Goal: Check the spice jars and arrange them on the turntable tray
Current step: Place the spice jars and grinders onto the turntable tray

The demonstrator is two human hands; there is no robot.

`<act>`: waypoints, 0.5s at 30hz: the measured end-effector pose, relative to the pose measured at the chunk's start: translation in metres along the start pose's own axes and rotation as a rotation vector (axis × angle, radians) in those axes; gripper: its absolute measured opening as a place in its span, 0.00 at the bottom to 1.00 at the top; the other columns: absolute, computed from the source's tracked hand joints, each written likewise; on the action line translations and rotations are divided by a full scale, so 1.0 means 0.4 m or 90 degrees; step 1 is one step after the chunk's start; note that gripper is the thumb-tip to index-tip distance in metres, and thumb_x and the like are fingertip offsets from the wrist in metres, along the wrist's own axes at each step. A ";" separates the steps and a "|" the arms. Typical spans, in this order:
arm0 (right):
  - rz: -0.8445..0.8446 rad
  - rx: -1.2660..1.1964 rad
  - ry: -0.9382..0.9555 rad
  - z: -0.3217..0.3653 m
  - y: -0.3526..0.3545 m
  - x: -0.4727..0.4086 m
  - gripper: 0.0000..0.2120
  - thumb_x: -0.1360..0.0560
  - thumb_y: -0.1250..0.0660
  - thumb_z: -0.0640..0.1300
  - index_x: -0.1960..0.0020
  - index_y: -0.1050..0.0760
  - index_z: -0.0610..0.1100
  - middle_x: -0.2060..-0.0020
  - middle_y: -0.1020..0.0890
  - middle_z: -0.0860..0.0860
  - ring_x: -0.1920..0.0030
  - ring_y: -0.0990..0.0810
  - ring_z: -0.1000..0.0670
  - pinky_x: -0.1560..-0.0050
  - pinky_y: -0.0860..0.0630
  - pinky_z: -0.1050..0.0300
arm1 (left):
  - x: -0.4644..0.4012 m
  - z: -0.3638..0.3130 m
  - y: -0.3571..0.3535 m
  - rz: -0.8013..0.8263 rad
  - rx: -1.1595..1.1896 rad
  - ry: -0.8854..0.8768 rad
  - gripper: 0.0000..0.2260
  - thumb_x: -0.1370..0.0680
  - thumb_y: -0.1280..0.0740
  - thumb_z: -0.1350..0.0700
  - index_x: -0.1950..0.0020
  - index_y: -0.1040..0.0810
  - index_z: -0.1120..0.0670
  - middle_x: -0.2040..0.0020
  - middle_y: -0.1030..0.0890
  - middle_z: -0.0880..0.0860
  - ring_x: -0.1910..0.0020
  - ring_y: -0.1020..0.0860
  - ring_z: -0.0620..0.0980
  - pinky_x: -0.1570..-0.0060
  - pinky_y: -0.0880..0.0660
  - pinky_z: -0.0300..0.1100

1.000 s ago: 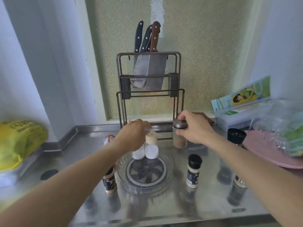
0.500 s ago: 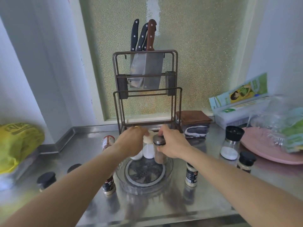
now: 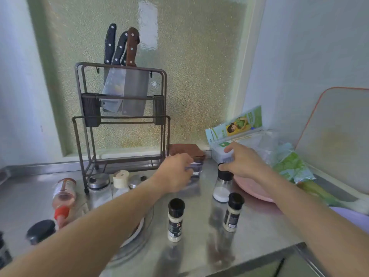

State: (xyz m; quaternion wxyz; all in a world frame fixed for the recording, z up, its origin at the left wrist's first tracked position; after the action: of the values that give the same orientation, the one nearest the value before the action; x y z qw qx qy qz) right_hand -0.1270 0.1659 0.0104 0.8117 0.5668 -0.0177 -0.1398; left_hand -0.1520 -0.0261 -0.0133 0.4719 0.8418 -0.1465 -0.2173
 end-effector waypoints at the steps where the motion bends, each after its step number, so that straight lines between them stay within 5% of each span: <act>1: 0.023 -0.012 -0.017 -0.038 -0.018 -0.012 0.35 0.30 0.22 0.51 0.27 0.31 0.47 0.33 0.21 0.47 0.35 0.22 0.43 0.39 0.25 0.52 | -0.033 -0.033 -0.049 0.037 0.020 0.013 0.14 0.20 0.37 0.61 0.37 0.21 0.64 0.37 0.18 0.63 0.36 0.21 0.61 0.38 0.25 0.50; 5: 0.080 -0.061 -0.048 -0.112 -0.122 -0.055 0.42 0.35 0.18 0.48 0.27 0.34 0.44 0.36 0.21 0.43 0.37 0.21 0.41 0.38 0.23 0.48 | -0.121 -0.109 -0.189 0.129 0.098 0.093 0.09 0.18 0.42 0.65 0.45 0.23 0.67 0.35 0.22 0.71 0.35 0.23 0.67 0.42 0.26 0.53; 9: 0.047 -0.084 -0.024 -0.128 -0.159 -0.086 0.36 0.31 0.21 0.47 0.30 0.34 0.42 0.40 0.18 0.41 0.39 0.20 0.39 0.39 0.23 0.47 | -0.166 -0.106 -0.260 0.131 0.205 0.159 0.14 0.19 0.42 0.66 0.38 0.24 0.71 0.34 0.23 0.72 0.34 0.24 0.68 0.40 0.25 0.56; 12: 0.017 -0.081 -0.016 -0.124 -0.153 -0.084 0.32 0.29 0.22 0.48 0.31 0.34 0.41 0.41 0.18 0.39 0.41 0.20 0.38 0.43 0.23 0.48 | -0.157 -0.089 -0.268 0.123 0.270 0.201 0.12 0.21 0.41 0.67 0.43 0.25 0.73 0.35 0.24 0.74 0.34 0.25 0.71 0.40 0.26 0.63; 15: -0.004 -0.092 -0.007 -0.088 -0.127 -0.062 0.32 0.28 0.23 0.48 0.31 0.34 0.41 0.41 0.18 0.38 0.41 0.19 0.37 0.50 0.26 0.50 | -0.132 -0.085 -0.223 0.095 0.323 0.188 0.11 0.23 0.40 0.67 0.46 0.23 0.71 0.48 0.20 0.72 0.42 0.21 0.71 0.54 0.25 0.61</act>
State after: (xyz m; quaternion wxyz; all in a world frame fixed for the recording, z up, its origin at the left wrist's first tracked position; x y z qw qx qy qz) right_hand -0.1548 0.1882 -0.0460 0.8498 0.5062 -0.0106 -0.1465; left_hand -0.1769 0.0682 -0.0623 0.2777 0.9421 -0.1875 -0.0138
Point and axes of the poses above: each hand's wrist, its own x-axis away from the middle knuckle, its own y-axis out of the back of the hand, z = x × y, the point moved 10 cm from there along -x, towards the middle knuckle
